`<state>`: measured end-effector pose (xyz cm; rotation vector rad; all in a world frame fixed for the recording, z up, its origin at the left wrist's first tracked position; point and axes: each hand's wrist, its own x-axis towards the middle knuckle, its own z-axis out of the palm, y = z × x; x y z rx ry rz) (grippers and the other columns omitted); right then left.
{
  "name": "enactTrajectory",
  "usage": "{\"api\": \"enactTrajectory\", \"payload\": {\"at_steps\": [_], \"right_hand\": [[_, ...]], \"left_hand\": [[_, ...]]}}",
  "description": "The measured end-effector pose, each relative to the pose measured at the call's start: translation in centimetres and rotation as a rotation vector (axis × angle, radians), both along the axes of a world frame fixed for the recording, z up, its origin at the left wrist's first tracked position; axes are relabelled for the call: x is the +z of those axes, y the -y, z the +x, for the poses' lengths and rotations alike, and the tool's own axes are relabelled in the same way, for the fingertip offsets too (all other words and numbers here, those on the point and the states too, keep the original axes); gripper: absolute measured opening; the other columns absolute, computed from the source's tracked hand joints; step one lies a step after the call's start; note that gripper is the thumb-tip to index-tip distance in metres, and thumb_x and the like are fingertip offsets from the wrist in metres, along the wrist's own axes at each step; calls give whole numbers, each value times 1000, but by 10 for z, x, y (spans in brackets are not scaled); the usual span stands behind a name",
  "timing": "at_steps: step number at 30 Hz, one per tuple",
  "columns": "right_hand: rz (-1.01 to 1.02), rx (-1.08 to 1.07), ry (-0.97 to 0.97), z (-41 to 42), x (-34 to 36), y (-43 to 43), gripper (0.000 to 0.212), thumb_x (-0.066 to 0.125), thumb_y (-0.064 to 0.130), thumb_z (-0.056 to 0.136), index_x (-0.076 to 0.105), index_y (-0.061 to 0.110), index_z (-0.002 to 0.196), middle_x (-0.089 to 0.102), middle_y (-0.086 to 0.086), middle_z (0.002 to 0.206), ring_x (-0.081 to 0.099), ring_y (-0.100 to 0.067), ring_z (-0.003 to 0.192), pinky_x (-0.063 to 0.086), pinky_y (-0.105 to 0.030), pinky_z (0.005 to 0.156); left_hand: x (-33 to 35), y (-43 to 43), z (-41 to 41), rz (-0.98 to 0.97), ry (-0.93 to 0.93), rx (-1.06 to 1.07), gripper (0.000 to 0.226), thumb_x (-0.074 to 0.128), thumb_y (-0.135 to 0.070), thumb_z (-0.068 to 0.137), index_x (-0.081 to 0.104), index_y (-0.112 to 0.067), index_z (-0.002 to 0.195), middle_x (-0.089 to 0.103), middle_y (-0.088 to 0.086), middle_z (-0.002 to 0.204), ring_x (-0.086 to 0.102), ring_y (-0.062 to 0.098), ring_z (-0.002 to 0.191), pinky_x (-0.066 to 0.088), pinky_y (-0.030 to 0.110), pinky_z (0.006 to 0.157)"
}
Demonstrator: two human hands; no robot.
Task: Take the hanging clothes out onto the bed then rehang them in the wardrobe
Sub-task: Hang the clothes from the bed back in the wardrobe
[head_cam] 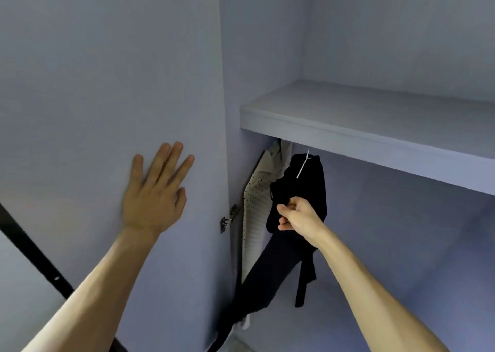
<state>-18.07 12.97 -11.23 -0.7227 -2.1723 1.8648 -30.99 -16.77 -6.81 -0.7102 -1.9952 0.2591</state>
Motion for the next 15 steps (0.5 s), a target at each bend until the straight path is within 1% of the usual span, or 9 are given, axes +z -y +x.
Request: {"api": "enactTrajectory", "payload": {"at_steps": [3, 5, 7, 10, 12, 15], "right_hand": [[67, -18, -27, -30, 9, -20, 45, 56, 16, 100, 39, 1, 139, 54, -4, 85, 62, -9, 66, 61, -40, 79], [93, -27, -42, -51, 13, -30, 44, 54, 13, 101, 37, 0, 140, 53, -5, 88, 60, -11, 70, 61, -38, 78], [103, -24, -37, -68, 13, -41, 45, 52, 11, 101, 35, -1, 141, 51, -6, 92, 58, -13, 74, 60, -34, 73], [100, -25, 12, -91, 9, -61, 39, 52, 10, 101, 41, 1, 137, 51, -8, 94, 56, -13, 74, 60, -29, 65], [97, -37, 61, -106, 4, -77, 39, 51, 10, 101, 43, 0, 137, 51, -8, 91, 55, -14, 74, 60, -29, 64], [95, -31, 135, -120, -10, -96, 42, 53, 8, 100, 42, -1, 139, 51, -8, 92, 54, -15, 76, 61, -32, 66]], "left_hand": [[-1, -4, -5, -1, -46, 14, 68, 41, -35, 96, 18, -24, 160, 10, 4, 167, 12, 24, 154, 1, 56, 121], [-2, -5, -6, -11, -74, 39, 69, 41, -37, 96, 18, -25, 159, 12, 4, 167, 13, 23, 154, 2, 56, 121], [-4, -4, -8, -21, -85, 52, 69, 40, -39, 96, 17, -26, 160, 12, 3, 167, 13, 23, 154, 0, 55, 122], [-6, -3, -11, -31, -108, 65, 69, 40, -41, 96, 17, -27, 159, 12, 3, 167, 14, 23, 153, -1, 55, 122], [-6, -3, -12, -42, -129, 79, 69, 40, -42, 96, 18, -27, 159, 13, 3, 167, 16, 24, 153, -1, 56, 122], [-6, -4, -15, -60, -139, 95, 69, 40, -44, 96, 19, -27, 159, 14, 4, 167, 19, 25, 152, -2, 57, 121]]}}
